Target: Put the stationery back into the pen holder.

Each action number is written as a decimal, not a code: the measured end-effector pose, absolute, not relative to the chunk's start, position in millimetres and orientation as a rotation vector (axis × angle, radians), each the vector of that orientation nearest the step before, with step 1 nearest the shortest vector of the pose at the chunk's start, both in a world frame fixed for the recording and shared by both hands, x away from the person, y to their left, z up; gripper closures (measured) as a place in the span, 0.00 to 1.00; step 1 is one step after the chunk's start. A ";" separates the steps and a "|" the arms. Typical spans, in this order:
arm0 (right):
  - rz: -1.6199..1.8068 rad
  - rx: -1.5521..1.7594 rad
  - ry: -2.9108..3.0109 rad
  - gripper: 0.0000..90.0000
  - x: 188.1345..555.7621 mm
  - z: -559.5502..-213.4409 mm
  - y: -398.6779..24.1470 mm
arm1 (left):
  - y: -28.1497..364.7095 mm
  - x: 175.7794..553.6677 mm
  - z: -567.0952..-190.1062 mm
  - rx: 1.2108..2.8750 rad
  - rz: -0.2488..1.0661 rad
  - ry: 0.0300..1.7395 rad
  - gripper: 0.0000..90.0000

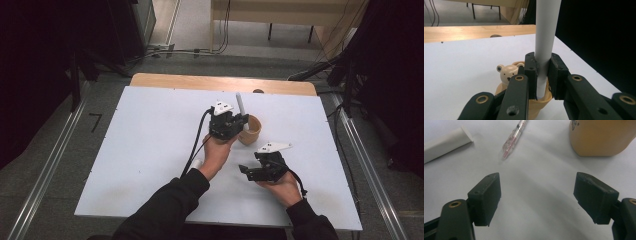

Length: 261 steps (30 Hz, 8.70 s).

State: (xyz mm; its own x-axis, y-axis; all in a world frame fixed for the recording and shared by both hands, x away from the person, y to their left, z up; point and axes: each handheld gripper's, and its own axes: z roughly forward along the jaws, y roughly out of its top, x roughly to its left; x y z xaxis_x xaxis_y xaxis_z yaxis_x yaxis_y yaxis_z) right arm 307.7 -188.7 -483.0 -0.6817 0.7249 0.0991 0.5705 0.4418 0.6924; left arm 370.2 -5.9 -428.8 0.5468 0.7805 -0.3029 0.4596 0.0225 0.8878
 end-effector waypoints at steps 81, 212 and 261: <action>1.082 1.074 2.423 0.26 314.7 -486.1 -136.3 | 143.8 301.3 -449.9 1.595 0.488 1.253 0.38; 1.213 1.170 2.270 0.88 367.0 -469.3 -67.8 | 114.6 292.1 -478.7 1.742 0.190 1.205 0.38; 1.434 1.156 2.208 0.88 351.4 -459.0 -69.3 | 88.8 314.1 -489.0 1.659 -0.077 1.212 0.68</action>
State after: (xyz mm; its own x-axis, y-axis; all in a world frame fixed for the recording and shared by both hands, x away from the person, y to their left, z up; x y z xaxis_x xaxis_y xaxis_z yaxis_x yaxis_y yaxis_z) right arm 351.4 -69.3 -459.0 -0.6472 0.7376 0.1924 0.4756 0.1935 0.8581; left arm 314.1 88.8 -489.0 0.4881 0.6646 -0.5658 0.7306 0.0436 0.6814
